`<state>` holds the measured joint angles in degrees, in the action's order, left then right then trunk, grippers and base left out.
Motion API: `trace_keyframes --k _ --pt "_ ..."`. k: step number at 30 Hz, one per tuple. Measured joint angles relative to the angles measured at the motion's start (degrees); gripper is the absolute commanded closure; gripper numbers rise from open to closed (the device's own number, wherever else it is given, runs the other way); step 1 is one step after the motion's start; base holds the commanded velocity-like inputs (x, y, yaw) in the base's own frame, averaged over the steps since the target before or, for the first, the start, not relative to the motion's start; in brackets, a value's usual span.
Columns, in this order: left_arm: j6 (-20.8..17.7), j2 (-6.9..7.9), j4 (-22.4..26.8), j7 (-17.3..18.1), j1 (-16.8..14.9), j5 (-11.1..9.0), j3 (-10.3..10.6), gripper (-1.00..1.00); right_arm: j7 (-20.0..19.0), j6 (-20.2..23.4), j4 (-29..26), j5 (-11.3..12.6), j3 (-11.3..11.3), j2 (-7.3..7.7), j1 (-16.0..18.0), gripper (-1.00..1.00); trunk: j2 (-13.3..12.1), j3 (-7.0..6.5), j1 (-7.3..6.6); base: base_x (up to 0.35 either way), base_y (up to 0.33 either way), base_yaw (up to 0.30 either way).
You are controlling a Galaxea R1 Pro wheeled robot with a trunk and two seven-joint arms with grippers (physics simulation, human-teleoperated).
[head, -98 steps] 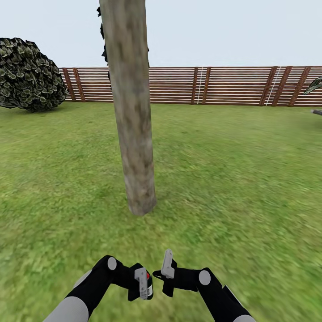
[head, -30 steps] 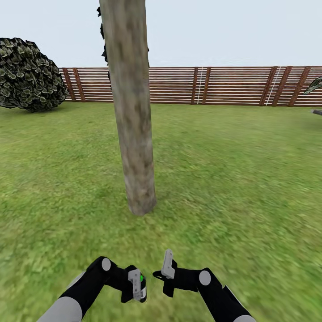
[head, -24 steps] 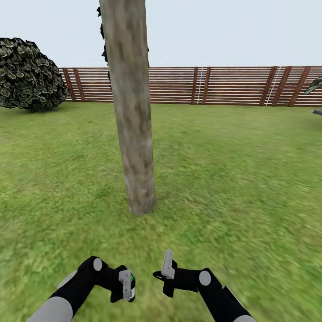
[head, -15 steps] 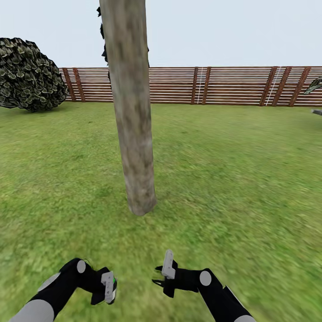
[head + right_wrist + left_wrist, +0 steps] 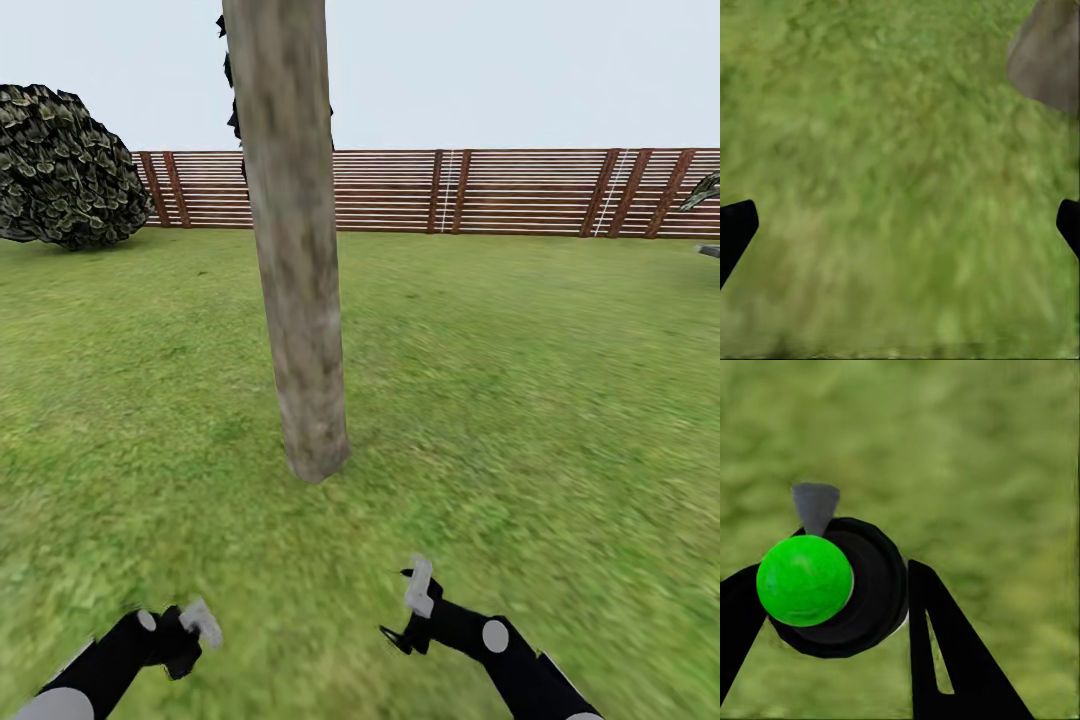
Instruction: In the garden, pick up the pesticide atomizer on the floor and spray pesticide onto both trees until each tree trunk is fully covered.
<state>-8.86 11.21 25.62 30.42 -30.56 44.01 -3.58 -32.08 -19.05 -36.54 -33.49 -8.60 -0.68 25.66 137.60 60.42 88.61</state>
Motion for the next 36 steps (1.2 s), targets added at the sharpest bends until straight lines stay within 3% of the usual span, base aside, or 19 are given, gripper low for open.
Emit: trace_keyframes --k 3,4,6,12,13,16,20,21,23,24,27,36 --pt "-0.1 -0.78 -1.6 -5.7 0.0 -9.0 -3.4 1.00 8.2 -0.1 5.7 5.3 4.0 0.59 0.0 -1.00 0.0 0.00 0.00 0.000 0.000 0.000" --pt "-0.3 -0.91 -1.9 -7.5 0.0 -12.8 -4.3 1.00 12.1 -0.3 8.3 7.5 6.3 0.72 -0.1 -1.00 0.0 0.00 0.00 0.000 0.000 0.000" --pt "-0.5 -1.11 -2.2 -8.8 0.0 -17.1 -4.9 1.00 17.8 -1.2 12.5 9.6 9.3 1.29 -0.1 -1.00 0.0 0.00 0.00 0.000 0.000 0.000" --pt "-0.3 -1.17 -2.0 -9.4 -0.1 -20.6 -5.4 1.00 29.7 -8.5 16.1 12.2 14.8 2.54 -1.9 -1.00 0.0 0.00 0.00 0.000 0.000 0.000" --pt "-0.2 -1.19 -2.2 -9.5 0.0 -22.2 -5.7 1.00 31.6 -10.6 16.5 12.8 16.3 2.75 -3.1 -1.00 0.0 0.00 0.00 0.000 0.000 0.000" --pt "-0.2 -1.18 -2.3 -9.6 0.0 -25.6 -6.2 1.00 33.6 -14.0 17.0 13.3 17.8 5.29 -5.2 -1.00 0.0 0.00 -0.01 0.100 0.000 0.000" --pt "-0.4 -1.18 -2.4 -11.9 0.0 -26.4 -6.3 1.00 33.9 -14.8 17.0 15.6 19.0 6.54 -5.9 -1.00 0.0 0.00 -0.03 0.283 0.000 0.000" --pt "-0.5 -1.42 -2.4 -14.1 0.0 -26.7 -6.3 1.00 34.0 -14.9 17.1 19.0 21.0 6.95 -6.7 -1.00 0.0 0.00 -0.04 0.323 0.000 0.000" --pt "-0.5 -2.17 -2.4 -15.3 0.0 -26.9 -6.2 1.00 34.0 -14.9 17.1 20.6 21.9 7.00 -7.1 -1.00 0.0 0.00 -0.04 0.332 0.000 0.000" --pt "-0.6 -3.24 -2.4 -15.9 0.0 -26.9 -6.2 1.00 34.0 -14.9 17.1 21.5 22.4 6.93 -7.3 -1.00 0.0 0.00 -0.04 0.336 -0.019 0.000" --pt "-0.7 -4.98 -2.1 -16.4 0.0 -26.6 -6.1 1.00 34.1 -15.0 17.1 22.3 22.9 6.94 -7.5 -1.00 0.0 0.00 -0.04 0.337 -0.074 0.000" --pt "-0.7 -5.43 -1.5 -16.5 -0.1 -26.8 -6.5 1.00 34.1 -15.0 20.0 22.5 23.0 6.78 -7.6 -1.00 0.0 0.00 -0.04 0.339 -0.061 0.000"
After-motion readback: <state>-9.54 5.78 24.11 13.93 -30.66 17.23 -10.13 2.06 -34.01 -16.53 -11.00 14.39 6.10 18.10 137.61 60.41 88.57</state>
